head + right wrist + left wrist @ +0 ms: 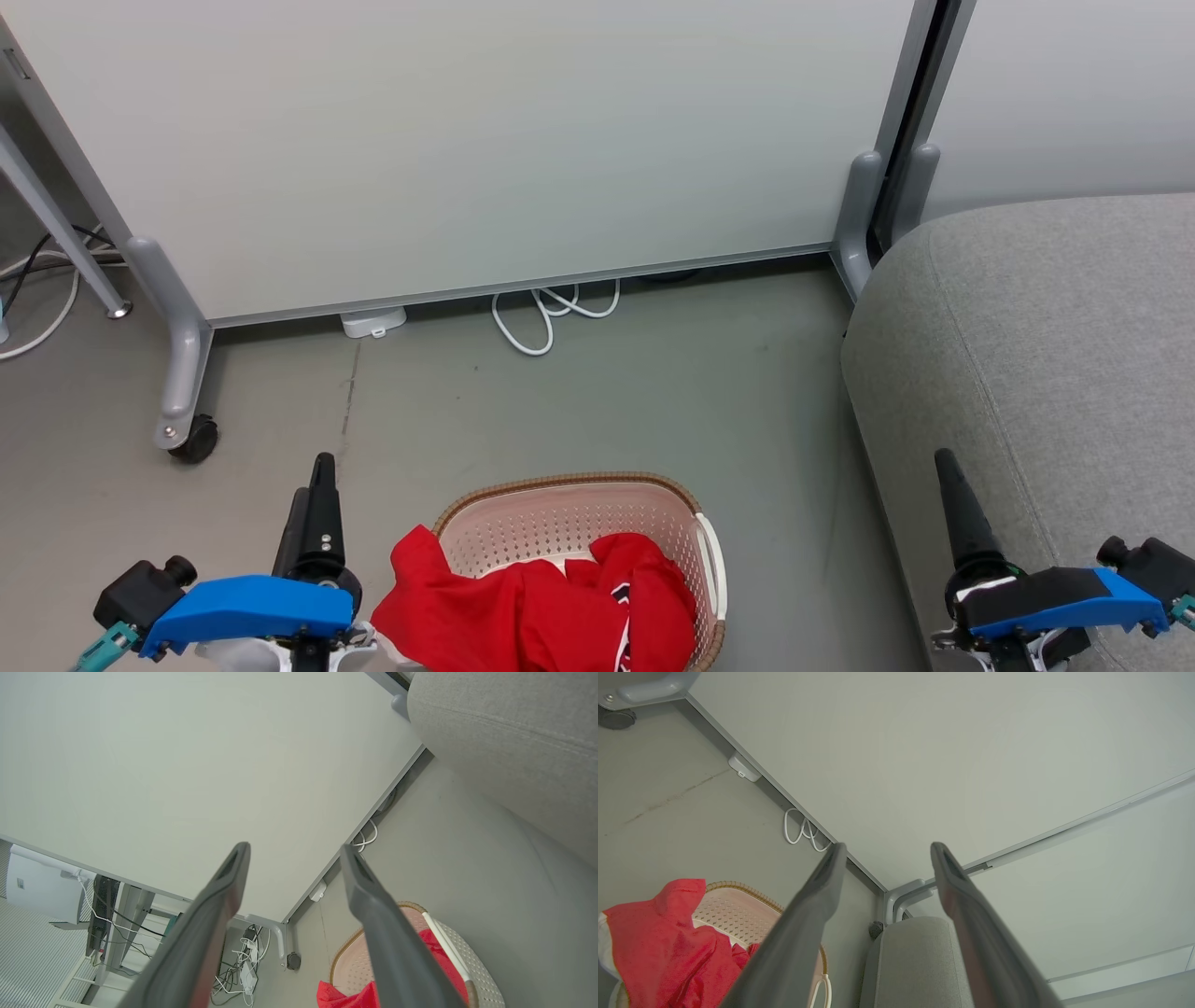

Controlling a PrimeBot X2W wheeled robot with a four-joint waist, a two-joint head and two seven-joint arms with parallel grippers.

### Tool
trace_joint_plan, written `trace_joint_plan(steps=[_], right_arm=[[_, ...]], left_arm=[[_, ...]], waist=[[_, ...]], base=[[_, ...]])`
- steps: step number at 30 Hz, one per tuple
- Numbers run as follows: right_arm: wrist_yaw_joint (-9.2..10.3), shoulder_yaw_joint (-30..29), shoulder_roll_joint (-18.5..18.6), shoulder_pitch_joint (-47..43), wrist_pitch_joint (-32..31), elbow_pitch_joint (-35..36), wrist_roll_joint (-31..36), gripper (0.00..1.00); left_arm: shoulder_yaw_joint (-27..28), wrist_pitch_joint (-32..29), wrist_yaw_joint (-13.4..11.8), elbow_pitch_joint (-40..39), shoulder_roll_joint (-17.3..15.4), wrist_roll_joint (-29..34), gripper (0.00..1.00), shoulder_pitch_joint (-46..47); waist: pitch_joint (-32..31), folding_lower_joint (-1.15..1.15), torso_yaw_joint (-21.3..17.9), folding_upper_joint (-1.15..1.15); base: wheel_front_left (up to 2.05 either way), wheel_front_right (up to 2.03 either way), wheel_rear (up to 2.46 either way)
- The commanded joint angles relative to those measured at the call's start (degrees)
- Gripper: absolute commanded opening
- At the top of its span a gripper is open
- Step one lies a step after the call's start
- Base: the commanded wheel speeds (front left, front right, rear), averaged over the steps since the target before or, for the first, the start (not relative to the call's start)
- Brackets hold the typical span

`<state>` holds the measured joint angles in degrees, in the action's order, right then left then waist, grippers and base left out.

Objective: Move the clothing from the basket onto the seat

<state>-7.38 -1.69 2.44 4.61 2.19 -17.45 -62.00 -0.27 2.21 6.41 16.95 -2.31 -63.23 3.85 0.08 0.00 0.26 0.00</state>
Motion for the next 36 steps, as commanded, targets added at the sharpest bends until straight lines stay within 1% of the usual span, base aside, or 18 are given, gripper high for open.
trace_joint_plan(steps=[1,6,12,14,16,28,36], right_arm=[[-0.07,0.3,0.3,1.9,0.6,0.4,2.2,1.00],[-0.08,0.7,0.4,2.0,1.6,0.1,6.9,1.00],[-0.09,1.0,0.4,2.3,2.7,0.0,13.0,1.00],[-0.09,1.1,0.4,2.3,2.8,0.0,13.7,1.00],[-0.09,1.2,0.4,2.3,3.2,-0.1,15.9,1.00],[-0.11,1.7,0.5,2.8,4.7,-0.2,25.4,1.00],[-0.12,2.0,0.5,2.9,5.5,-0.2,30.8,1.00]], left_arm=[[-0.4,0.6,-0.2,-0.7,-0.4,2.5,1.00,1.8],[-1.6,1.6,-0.4,-0.2,-0.7,8.8,1.00,1.9],[-2.7,2.8,-0.3,0.5,-0.7,14.7,1.00,2.1],[-2.9,3.0,-0.3,0.5,-0.8,15.6,1.00,2.1],[-3.3,3.5,-0.3,0.7,-0.8,18.3,1.00,2.4],[-4.2,5.5,0.2,0.6,-0.9,26.7,1.00,2.6],[-5.2,6.7,0.5,2.0,-1.2,31.8,1.00,3.0]], waist=[[0.0,0.00,0.0,0.00],[0.0,0.00,0.0,0.00],[0.0,0.00,0.2,0.00],[0.0,0.00,0.2,0.00],[0.0,0.00,0.3,0.00],[0.1,0.00,0.2,0.00],[0.1,0.00,0.3,0.00]], base=[[0.00,0.00,0.00],[0.00,0.00,0.00],[0.00,0.00,0.00],[0.00,0.00,0.00],[0.00,0.00,0.00],[0.00,0.00,0.00],[0.00,0.00,0.00]])
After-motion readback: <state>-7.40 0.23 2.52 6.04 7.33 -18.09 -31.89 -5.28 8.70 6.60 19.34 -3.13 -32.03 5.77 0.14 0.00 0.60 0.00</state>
